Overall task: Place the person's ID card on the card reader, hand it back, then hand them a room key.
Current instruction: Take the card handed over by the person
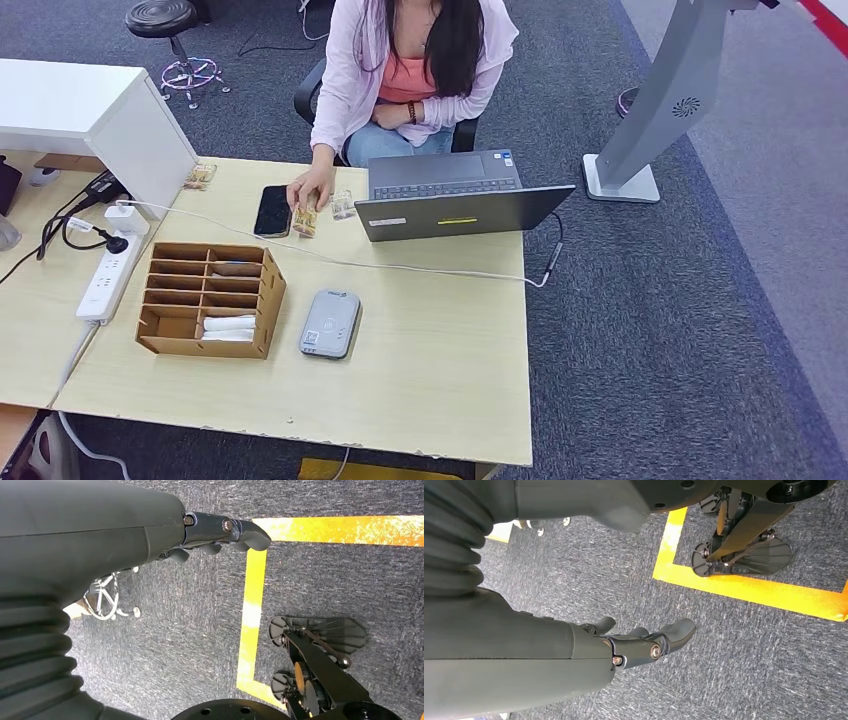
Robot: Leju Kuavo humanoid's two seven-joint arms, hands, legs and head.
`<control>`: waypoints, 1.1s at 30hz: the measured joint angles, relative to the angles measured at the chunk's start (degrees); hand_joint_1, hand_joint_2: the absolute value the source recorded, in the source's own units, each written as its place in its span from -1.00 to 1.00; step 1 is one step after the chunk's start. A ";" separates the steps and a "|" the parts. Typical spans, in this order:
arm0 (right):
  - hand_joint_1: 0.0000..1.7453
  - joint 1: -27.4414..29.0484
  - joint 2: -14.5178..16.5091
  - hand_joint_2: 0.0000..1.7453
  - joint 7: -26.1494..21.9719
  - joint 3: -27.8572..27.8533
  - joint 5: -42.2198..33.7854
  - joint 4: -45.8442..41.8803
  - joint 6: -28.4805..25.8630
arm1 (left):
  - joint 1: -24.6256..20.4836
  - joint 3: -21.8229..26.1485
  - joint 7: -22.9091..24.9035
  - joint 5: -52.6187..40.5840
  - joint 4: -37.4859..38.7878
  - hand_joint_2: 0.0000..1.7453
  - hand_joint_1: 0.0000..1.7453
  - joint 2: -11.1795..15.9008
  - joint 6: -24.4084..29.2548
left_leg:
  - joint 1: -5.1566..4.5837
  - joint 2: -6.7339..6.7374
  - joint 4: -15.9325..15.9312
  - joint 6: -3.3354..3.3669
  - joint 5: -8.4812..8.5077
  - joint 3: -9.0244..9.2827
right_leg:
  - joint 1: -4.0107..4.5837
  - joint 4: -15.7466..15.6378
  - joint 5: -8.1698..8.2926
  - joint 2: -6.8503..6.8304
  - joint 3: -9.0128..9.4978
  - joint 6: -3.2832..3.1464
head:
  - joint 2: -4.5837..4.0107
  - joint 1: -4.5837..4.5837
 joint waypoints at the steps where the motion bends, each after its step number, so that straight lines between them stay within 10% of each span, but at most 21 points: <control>1: -1.00 0.00 0.00 0.50 0.00 0.00 0.00 0.00 0.01 | 0.00 0.00 0.00 0.00 0.00 0.00 -1.00 0.00 0.00 | 0.00 0.00 0.00 0.00 0.00 0.00 | 0.00 0.00 0.00 0.00 0.00 0.00 | 0.00 0.00; 3: -1.00 0.00 0.00 -0.50 0.00 0.00 0.00 0.00 0.00 | 0.00 0.00 0.00 0.00 0.00 -1.00 -1.00 0.00 0.00 | 0.00 0.00 0.00 0.00 0.00 0.00 | 0.00 0.00 0.00 0.00 0.00 0.00 | 0.00 0.00; 4: -1.00 0.00 0.00 -1.00 0.01 0.00 0.00 0.00 -0.01 | 0.00 0.00 0.00 0.00 0.00 -1.00 -1.00 0.00 0.00 | 0.00 0.00 0.00 0.00 0.00 0.00 | 0.00 0.00 0.00 0.00 0.00 0.00 | 0.00 0.00; 5: -1.00 0.00 0.00 -1.00 0.01 0.00 0.00 0.00 -0.01 | 0.00 0.00 0.00 0.00 0.00 -1.00 -1.00 0.00 0.00 | 0.00 0.00 0.00 0.00 0.00 0.00 | 0.00 0.00 0.00 0.00 0.00 0.00 | 0.00 0.00; 7: -1.00 0.00 0.00 0.00 0.01 0.00 0.00 0.00 0.00 | 0.00 0.00 0.00 0.00 0.00 0.00 -1.00 0.00 0.00 | 0.00 0.00 0.00 0.00 0.00 0.00 | 0.00 0.00 0.00 0.00 0.00 0.00 | 0.00 0.00; 8: -1.00 0.00 0.00 0.00 0.01 0.00 0.00 0.00 0.01 | 0.00 0.00 0.00 0.00 0.00 0.00 -1.00 0.00 0.00 | 0.00 0.00 0.00 0.00 0.00 0.00 | 0.00 0.00 0.00 0.00 0.00 0.00 | 0.00 0.00; 9: -1.00 0.00 0.00 0.50 0.01 0.00 0.00 0.00 0.01 | 0.00 0.00 0.00 0.00 0.00 0.50 -1.00 0.00 0.00 | 0.00 0.00 0.00 0.00 0.00 0.00 | 0.00 0.00 0.00 0.00 0.00 0.00 | 0.00 0.00; 10: -1.00 0.00 0.00 0.00 0.01 0.00 0.00 0.00 0.00 | 0.00 0.00 0.00 0.00 0.00 0.50 -1.00 0.00 0.01 | 0.00 0.00 0.00 0.00 0.00 0.00 | 0.00 0.00 0.00 0.00 0.00 0.00 | 0.00 0.00; 11: -1.00 0.00 0.00 0.00 0.01 0.00 0.00 0.00 0.00 | 0.00 0.00 0.00 0.00 0.00 0.50 -1.00 0.00 0.01 | 0.00 0.00 0.00 0.00 0.00 0.00 | 0.00 0.00 0.00 0.00 0.00 0.00 | 0.00 0.00; 12: -1.00 0.00 0.00 0.50 0.01 0.00 0.00 0.00 -0.01 | 0.00 0.00 0.00 0.00 0.00 0.50 -1.00 0.00 0.01 | 0.00 0.00 0.00 0.00 0.00 0.00 | 0.00 0.00 0.00 0.00 0.00 0.00 | 0.00 0.00; 13: -1.00 0.00 0.00 0.50 0.01 0.00 0.00 0.00 -0.01 | 0.00 0.00 0.00 0.00 0.00 0.00 -1.00 0.00 0.01 | 0.00 0.00 0.00 0.00 0.00 0.00 | 0.00 0.00 0.00 0.00 0.00 0.00 | 0.00 0.00; 14: -1.00 0.00 0.00 1.00 0.01 0.00 0.00 0.00 -0.01 | 0.00 0.00 0.00 0.00 0.00 -0.50 -1.00 0.00 0.00 | 0.00 0.00 0.00 0.00 0.00 0.00 | 0.00 0.00 0.00 0.00 0.00 0.00 | 0.00 0.00; 15: -1.00 0.00 0.00 1.00 0.01 0.00 0.00 0.00 0.00 | 0.00 0.00 0.00 0.00 0.00 -0.50 -1.00 0.00 0.00 | 0.00 0.00 0.00 0.00 0.00 0.00 | 0.00 0.00 0.00 0.00 0.00 0.00 | 0.00 0.00; 18: -1.00 0.00 0.00 1.00 0.00 0.00 0.00 0.00 0.01 | 0.00 0.00 0.00 0.00 0.00 1.00 -1.00 0.00 0.00 | 0.00 0.00 0.00 0.00 0.00 0.00 | 0.00 0.00 0.00 0.00 0.00 0.00 | 0.00 0.00; 30: -1.00 0.00 0.00 1.00 0.00 0.00 0.00 0.00 0.01 | 0.00 0.00 0.00 0.00 0.00 1.00 -1.00 0.00 0.00 | 0.00 0.00 0.00 0.00 0.00 0.00 | 0.00 0.00 0.00 0.00 0.00 0.00 | 0.00 0.00; 31: -1.00 0.00 0.00 0.50 0.00 0.00 0.00 0.00 0.00 | 0.00 0.00 0.00 0.00 0.00 0.50 -1.00 0.00 0.01 | 0.00 0.00 0.00 0.00 0.00 0.00 | 0.00 0.00 0.00 0.00 0.00 0.00 | 0.00 0.00; 32: -1.00 0.00 0.00 0.50 0.00 0.00 0.00 0.00 0.00 | 0.00 0.00 0.00 0.00 0.00 0.00 -1.00 0.00 0.01 | 0.00 0.00 0.00 0.00 0.00 0.00 | 0.00 0.00 0.00 0.00 0.00 0.00 | 0.00 0.00; 33: -1.00 0.00 0.00 0.50 0.00 0.00 0.00 0.00 0.00 | 0.00 0.00 0.00 0.00 0.00 0.00 -1.00 0.00 0.01 | 0.00 0.00 0.00 0.00 0.00 0.00 | 0.00 0.00 0.00 0.00 0.00 0.00 | 0.00 0.00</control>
